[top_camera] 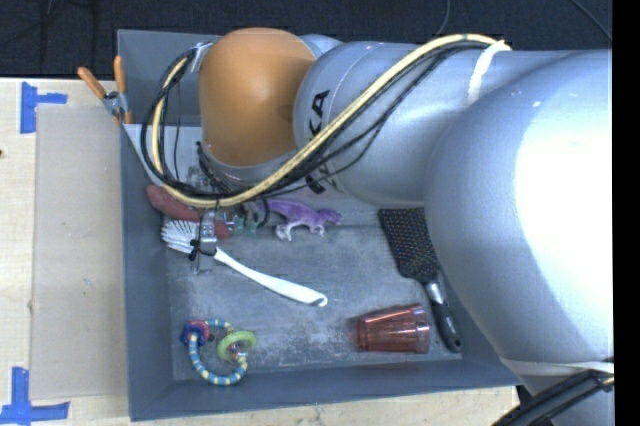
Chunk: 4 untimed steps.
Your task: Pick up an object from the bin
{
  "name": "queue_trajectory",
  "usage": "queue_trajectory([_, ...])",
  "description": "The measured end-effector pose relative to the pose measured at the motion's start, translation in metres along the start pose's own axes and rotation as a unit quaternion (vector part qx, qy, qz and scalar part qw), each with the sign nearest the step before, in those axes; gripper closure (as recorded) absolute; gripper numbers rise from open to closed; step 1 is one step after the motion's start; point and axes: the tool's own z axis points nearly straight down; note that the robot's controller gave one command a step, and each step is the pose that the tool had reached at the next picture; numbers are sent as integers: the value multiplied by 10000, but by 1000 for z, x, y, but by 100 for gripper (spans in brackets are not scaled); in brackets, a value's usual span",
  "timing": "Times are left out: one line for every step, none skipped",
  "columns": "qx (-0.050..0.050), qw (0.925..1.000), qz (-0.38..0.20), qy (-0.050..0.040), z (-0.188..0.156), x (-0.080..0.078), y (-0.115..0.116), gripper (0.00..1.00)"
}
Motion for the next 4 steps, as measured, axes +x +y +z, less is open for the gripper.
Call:
queue_trajectory([-7, 10000, 24, -38, -5, -2, -1, 0])
queue_trajectory([-6, 9979, 654, -17, 56, -3, -5, 0])
queue_trajectory([-29, 9930, 1180, -87, 80, -8, -4, 0])
queue_trajectory([-42, 9946, 1036, -71, 80, -11, -9, 0])
